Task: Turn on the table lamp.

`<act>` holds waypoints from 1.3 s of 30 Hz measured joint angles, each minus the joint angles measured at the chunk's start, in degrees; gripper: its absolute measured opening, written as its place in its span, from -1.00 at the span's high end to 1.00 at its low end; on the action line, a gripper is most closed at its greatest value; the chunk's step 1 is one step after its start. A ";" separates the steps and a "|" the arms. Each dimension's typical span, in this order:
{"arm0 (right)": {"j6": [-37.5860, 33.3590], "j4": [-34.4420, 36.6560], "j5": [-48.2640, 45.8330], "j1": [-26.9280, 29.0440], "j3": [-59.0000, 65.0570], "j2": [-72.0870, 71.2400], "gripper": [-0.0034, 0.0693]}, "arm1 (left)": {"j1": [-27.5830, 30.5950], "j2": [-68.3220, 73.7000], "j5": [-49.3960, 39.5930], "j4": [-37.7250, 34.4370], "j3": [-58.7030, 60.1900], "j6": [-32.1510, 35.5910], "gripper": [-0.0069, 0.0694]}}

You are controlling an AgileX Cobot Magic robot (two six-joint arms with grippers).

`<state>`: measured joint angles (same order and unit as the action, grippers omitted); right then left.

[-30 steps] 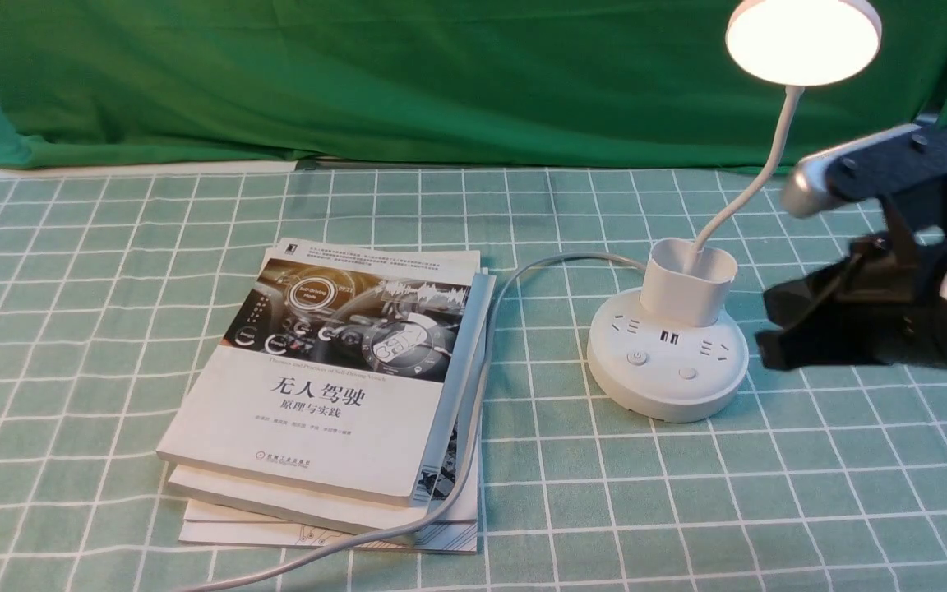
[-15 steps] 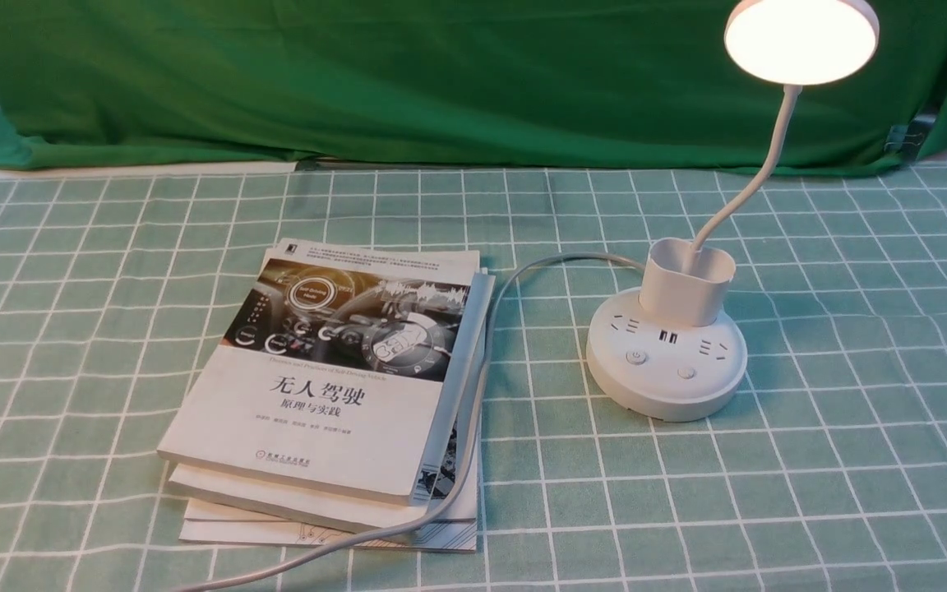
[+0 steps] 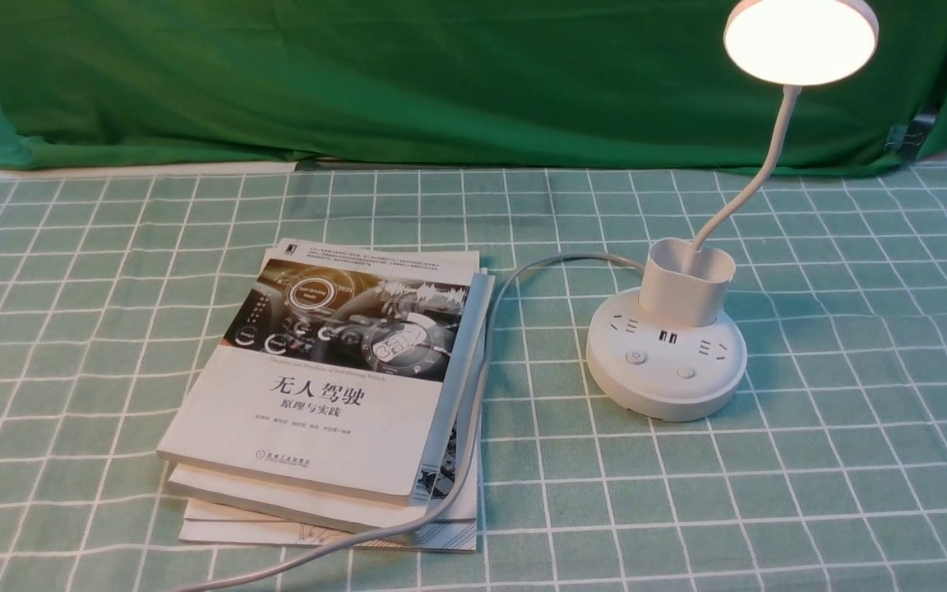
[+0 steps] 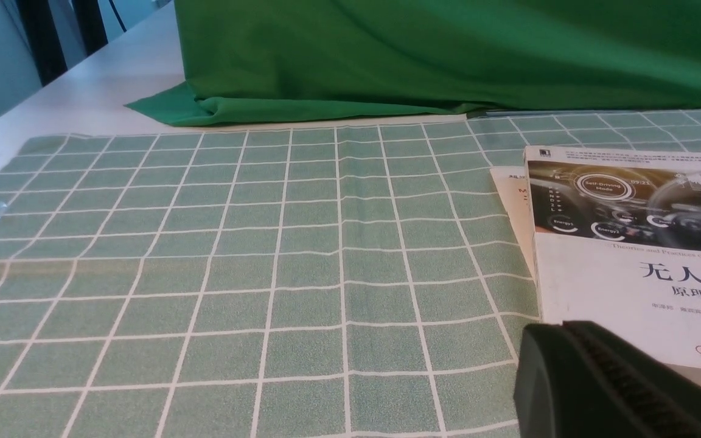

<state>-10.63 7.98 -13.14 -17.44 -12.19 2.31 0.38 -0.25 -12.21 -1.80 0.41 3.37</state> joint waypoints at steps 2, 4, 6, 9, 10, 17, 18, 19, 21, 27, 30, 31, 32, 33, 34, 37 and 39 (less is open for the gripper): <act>1.89 -2.82 0.01 2.40 1.19 -1.47 0.65 | 0.00 0.00 0.00 0.00 0.00 0.00 0.76; 6.56 -7.27 0.11 7.16 3.03 -2.21 0.62 | 0.00 0.00 0.06 0.00 0.00 0.00 0.76; 9.95 -9.73 0.06 10.67 4.94 -2.22 0.61 | 0.00 0.00 0.00 0.00 0.00 0.00 0.76; 13.04 -11.48 0.58 15.49 8.93 -2.22 0.58 | 0.00 0.00 0.00 0.00 0.00 0.00 0.76; 13.21 -11.54 0.71 15.71 9.19 -2.22 0.58 | 0.00 0.00 0.00 0.00 0.00 0.00 0.76; 15.29 -12.17 0.03 18.68 12.73 -2.22 0.52 | 0.00 0.00 0.00 0.00 0.00 0.00 0.76; 15.29 -12.17 0.03 18.68 12.80 -2.22 0.52 | 0.00 0.00 0.00 0.00 0.00 0.00 0.76; 15.29 -12.17 -0.09 18.68 12.80 -2.22 0.51 | 0.00 0.00 0.00 0.00 0.00 0.00 0.76; 15.29 -12.25 -0.10 18.68 12.80 -2.22 0.50 | 0.00 0.00 0.00 0.00 0.00 0.00 0.76; 15.40 -12.25 -0.10 18.68 12.80 -2.22 0.46 | 0.00 0.00 0.00 0.00 0.00 0.00 0.76; 15.40 -12.25 -0.10 18.68 12.80 -2.22 0.45 | 0.00 0.00 0.00 0.00 0.00 0.00 0.76; 15.40 -12.25 -0.10 18.68 12.80 -2.22 0.45 | 0.00 0.00 0.00 0.00 0.00 0.00 0.76; 15.40 -12.25 -0.10 18.68 12.80 -2.22 0.44 | 0.00 0.00 0.00 0.00 0.00 0.00 0.76; 15.40 -12.25 -0.10 18.68 12.80 -2.22 0.43 | 0.00 0.00 0.00 0.00 0.00 0.00 0.76; 15.40 -12.25 -0.10 18.68 12.80 -2.22 0.42 | 0.00 0.00 0.00 0.00 0.00 0.00 0.76; 15.35 -12.25 -0.10 18.68 12.80 -2.22 0.41 | 0.00 0.00 0.00 0.00 0.00 0.00 0.76; 15.35 -12.25 -0.10 18.68 12.80 -2.22 0.39 | 0.00 0.00 0.00 0.00 0.00 0.00 0.76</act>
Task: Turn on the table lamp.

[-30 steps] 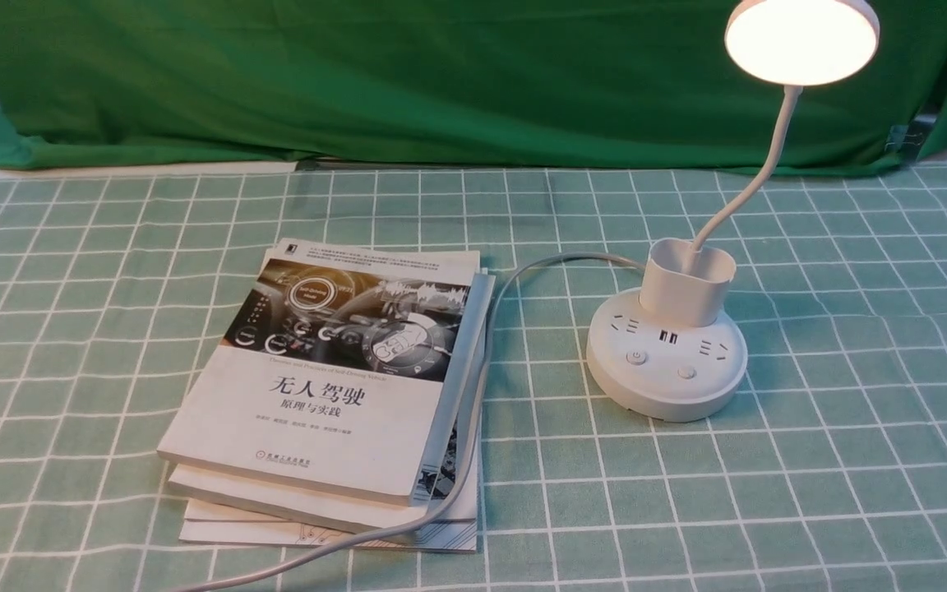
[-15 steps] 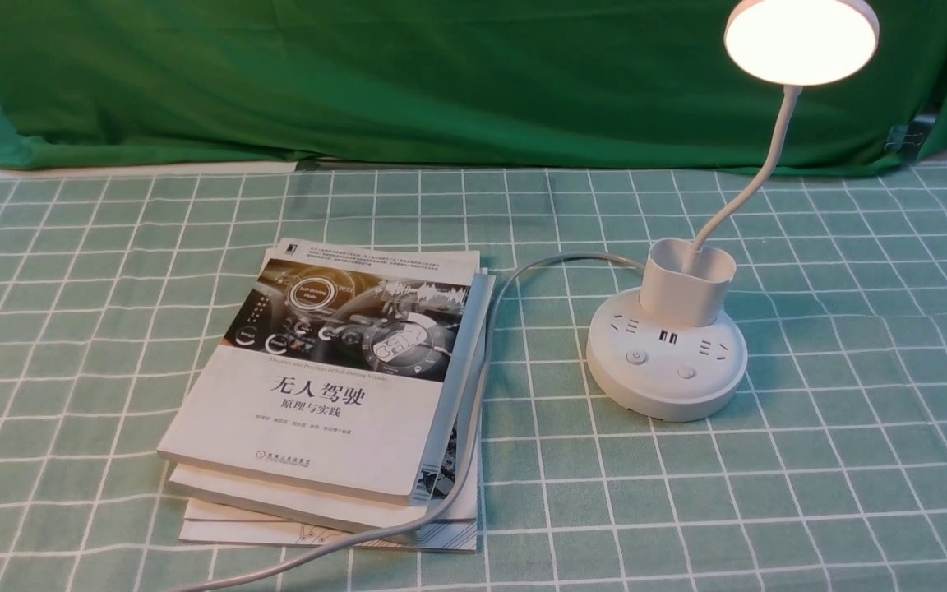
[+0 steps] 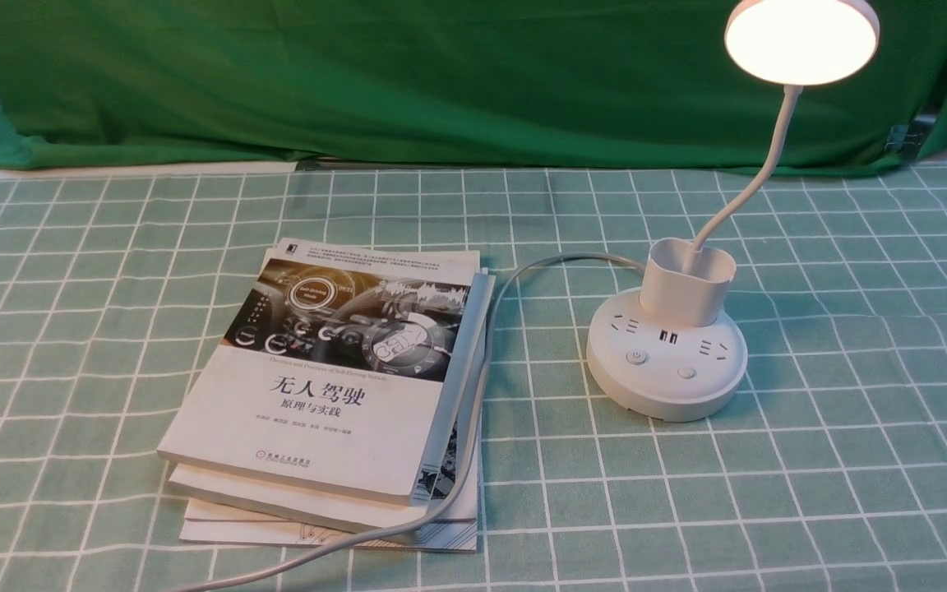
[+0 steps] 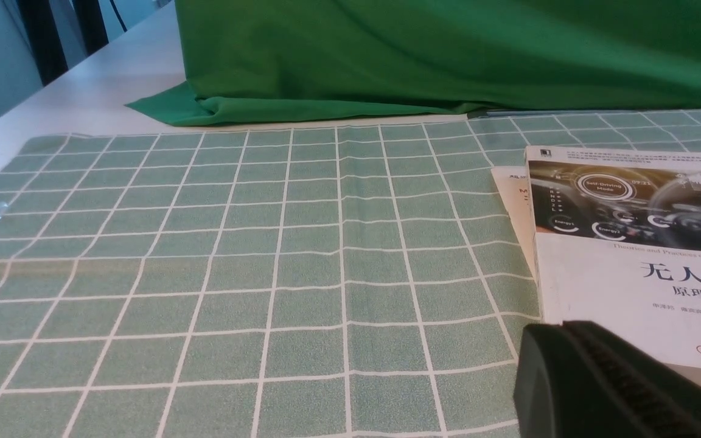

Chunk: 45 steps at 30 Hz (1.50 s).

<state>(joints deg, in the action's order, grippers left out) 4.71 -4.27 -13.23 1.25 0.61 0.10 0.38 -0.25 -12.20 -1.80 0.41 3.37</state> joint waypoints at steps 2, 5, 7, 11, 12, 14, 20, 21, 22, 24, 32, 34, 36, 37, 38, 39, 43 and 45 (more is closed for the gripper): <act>0.00 0.00 0.00 0.00 0.00 0.00 0.38 | 0.00 0.00 0.00 0.00 0.00 0.00 0.76; 0.00 0.00 0.00 0.00 0.00 0.00 0.35 | 0.00 0.00 0.00 0.00 0.00 0.00 0.76; 0.00 0.00 0.00 0.00 0.00 0.00 0.33 | 0.00 0.00 0.00 0.00 0.00 0.00 0.76; 0.00 0.00 0.00 0.00 0.00 0.00 0.32 | 0.00 0.00 0.00 0.00 0.00 0.00 0.76; 0.10 -0.02 0.00 0.00 0.00 0.00 0.31 | 0.00 0.00 0.00 0.00 0.00 0.00 0.76; 0.05 -0.02 0.00 0.00 0.00 0.00 0.31 | 0.00 0.00 0.00 0.00 0.00 0.00 0.76; 0.05 -0.02 0.00 0.00 0.00 0.00 0.29 | 0.00 0.00 0.00 0.00 0.00 0.00 0.76; 0.05 -0.02 0.00 0.00 0.00 0.00 0.27 | 0.00 0.00 0.00 0.00 0.00 0.00 0.76; 0.05 -0.02 0.00 0.00 0.00 0.00 0.27 | 0.00 0.00 0.00 0.00 0.00 0.00 0.76; 0.05 -0.02 0.00 0.00 0.00 0.00 0.26 | 0.00 0.00 0.00 0.00 0.00 0.00 0.76; 0.05 -0.02 0.00 0.00 0.00 0.00 0.26 | 0.00 0.00 0.00 0.00 0.00 0.00 0.76; 0.05 -0.02 0.00 0.00 0.00 0.00 0.26 | 0.00 0.00 0.00 0.00 0.00 0.00 0.76; 0.05 -0.02 0.00 0.00 0.00 0.00 0.26 | 0.00 0.00 0.00 0.00 0.00 0.00 0.76; 0.05 -0.02 0.00 0.00 0.00 0.00 0.26 | 0.00 0.00 0.00 0.00 0.00 0.00 0.76; 0.05 -0.02 -0.05 0.00 0.00 0.00 0.26 | 0.00 0.00 0.00 0.00 0.00 0.00 0.76; 0.05 -0.02 -0.05 0.00 0.00 0.00 0.26 | 0.00 0.00 0.00 0.00 0.00 0.00 0.76; 0.11 -0.02 -0.05 0.00 0.00 0.00 0.26 | 0.00 0.00 0.00 0.00 0.00 0.00 0.76; 0.11 -0.02 -0.05 0.00 0.00 0.00 0.26 | 0.00 0.00 0.00 0.00 0.00 0.00 0.76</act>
